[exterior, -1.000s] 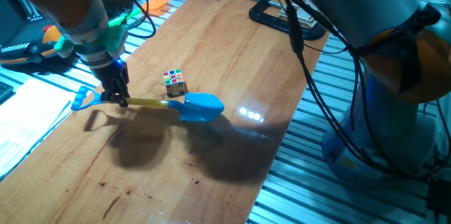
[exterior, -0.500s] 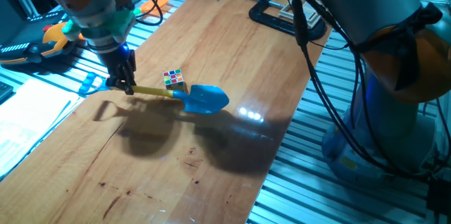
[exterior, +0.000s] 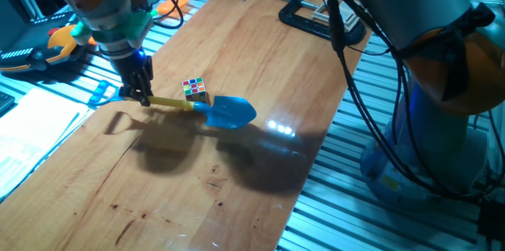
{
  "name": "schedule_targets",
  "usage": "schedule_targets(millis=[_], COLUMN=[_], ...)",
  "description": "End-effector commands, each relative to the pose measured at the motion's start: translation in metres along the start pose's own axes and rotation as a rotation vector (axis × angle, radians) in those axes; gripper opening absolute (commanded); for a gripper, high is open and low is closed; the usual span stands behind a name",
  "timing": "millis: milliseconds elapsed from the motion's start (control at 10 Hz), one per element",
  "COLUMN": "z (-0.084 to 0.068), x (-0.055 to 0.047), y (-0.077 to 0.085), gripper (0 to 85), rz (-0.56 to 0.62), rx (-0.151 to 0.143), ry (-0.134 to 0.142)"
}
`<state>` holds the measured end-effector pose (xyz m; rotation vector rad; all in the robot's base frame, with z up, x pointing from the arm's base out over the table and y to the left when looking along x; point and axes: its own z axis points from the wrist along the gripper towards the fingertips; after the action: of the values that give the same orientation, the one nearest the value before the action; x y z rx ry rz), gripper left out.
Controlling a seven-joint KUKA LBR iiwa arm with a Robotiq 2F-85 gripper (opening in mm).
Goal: Use a shovel to scoop up an object
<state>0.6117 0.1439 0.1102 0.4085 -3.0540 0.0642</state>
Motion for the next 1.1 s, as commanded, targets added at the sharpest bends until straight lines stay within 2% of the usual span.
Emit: schedule_targets(millis=[0, 200, 400, 500, 600, 700, 800, 1000], z=[0.0008, 0.0012, 0.0012, 0.0012, 0.0012, 0.0012, 0.0012, 0.0012], x=[0.0009, 0.0015, 0.0015, 0.0015, 0.0015, 0.0015, 0.0015, 0.0015], y=[0.0001, 0.0, 0.0, 0.0, 0.0, 0.0, 0.0, 0.0], gripper=[0.0, 0.0, 0.0, 0.0, 0.0, 0.0, 0.0, 0.0], rz=[0.002, 0.013, 0.104, 0.16, 0.208, 0.238, 0.263, 0.28], rx=[0.0, 0.009, 0.003, -0.01, -0.007, 0.028, 0.027, 0.047], ry=[0.006, 0.002, -0.006, -0.041, -0.062, -0.076, -0.064, -0.044])
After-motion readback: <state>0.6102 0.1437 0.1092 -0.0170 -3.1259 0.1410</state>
